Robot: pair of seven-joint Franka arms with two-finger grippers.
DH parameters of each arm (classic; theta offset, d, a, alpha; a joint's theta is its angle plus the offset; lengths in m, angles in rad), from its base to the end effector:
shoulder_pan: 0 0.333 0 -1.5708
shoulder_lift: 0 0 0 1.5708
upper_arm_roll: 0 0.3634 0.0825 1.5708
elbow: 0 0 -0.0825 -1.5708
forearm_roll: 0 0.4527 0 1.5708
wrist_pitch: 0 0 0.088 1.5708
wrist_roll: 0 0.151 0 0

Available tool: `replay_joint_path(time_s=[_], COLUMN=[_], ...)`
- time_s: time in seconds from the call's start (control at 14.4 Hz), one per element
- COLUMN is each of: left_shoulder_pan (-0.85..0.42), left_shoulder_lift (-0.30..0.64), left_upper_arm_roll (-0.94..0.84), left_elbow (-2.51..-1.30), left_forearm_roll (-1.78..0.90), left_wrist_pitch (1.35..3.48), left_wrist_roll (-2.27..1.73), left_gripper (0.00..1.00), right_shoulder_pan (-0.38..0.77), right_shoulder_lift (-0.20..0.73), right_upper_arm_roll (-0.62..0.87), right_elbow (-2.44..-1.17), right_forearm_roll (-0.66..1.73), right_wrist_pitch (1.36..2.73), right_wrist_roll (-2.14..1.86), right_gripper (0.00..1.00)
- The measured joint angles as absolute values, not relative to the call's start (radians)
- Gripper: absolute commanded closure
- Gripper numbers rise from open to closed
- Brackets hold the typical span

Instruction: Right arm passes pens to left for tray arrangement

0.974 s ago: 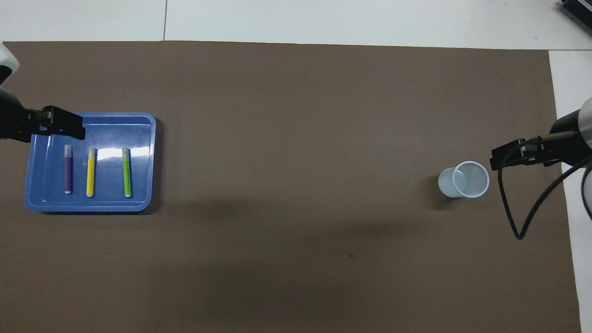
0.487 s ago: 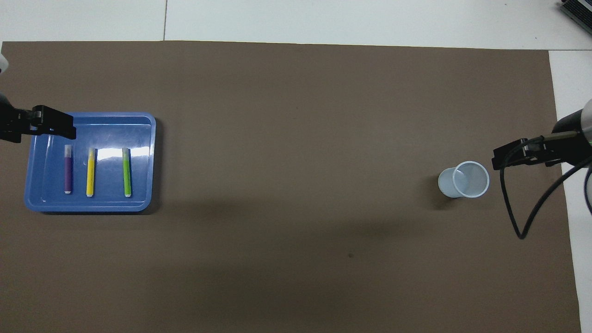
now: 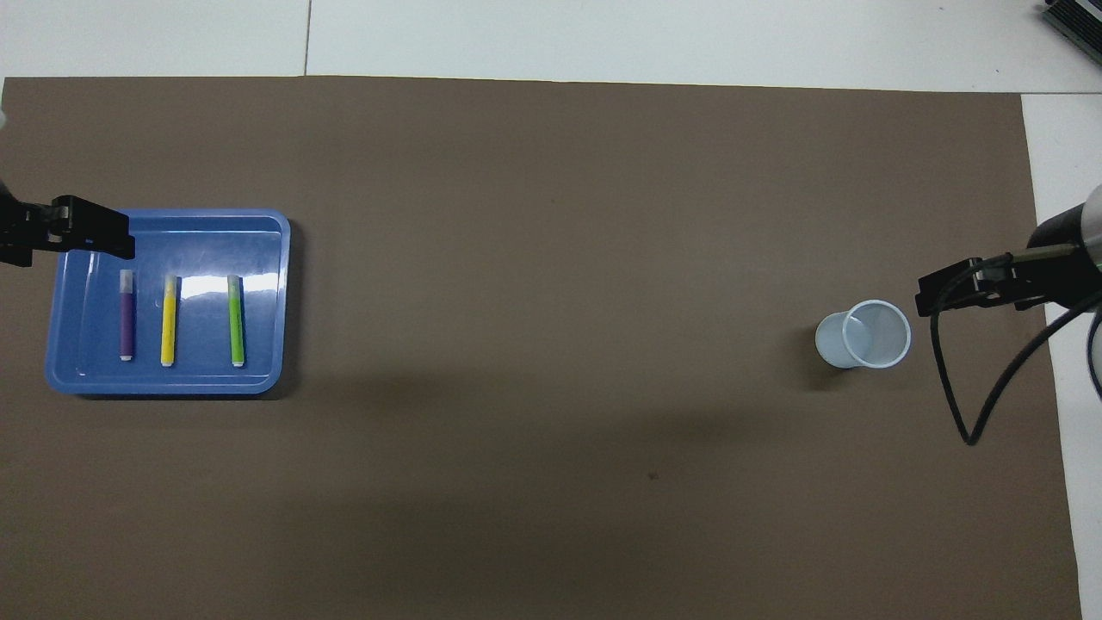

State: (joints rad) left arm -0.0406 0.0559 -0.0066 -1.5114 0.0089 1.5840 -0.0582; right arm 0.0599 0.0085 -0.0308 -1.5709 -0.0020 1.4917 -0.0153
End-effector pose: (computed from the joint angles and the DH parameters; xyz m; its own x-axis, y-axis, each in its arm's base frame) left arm 0.6449 -0.0290 0.6258 0.9998 0.0109 0.0172 0.0110 -0.9999 -0.0076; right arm 0.6132 0.0176 0.6162 0.9952 0.0441 -0.0876 0.0443 -0.9990 0.0009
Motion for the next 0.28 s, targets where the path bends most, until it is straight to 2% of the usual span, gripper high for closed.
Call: replay_joint_path(time_s=[0.28], left_shoulder_pan=[-0.045], left_shoulder_lift=[0.055], left_upper_arm_roll=[-0.001], left_elbow=[-1.511], left_forearm_roll=[0.009], left_wrist_pitch=[1.584], left_wrist_roll=[-0.058], left_gripper=[0.0], right_shoulder_pan=[0.06], right_shoulder_lift=[0.009], right_upper_arm_roll=[-0.031], right_elbow=[-1.571], right_forearm_roll=[-0.002], right_wrist_pitch=[1.492], right_wrist_roll=[-0.015], right_gripper=[0.0])
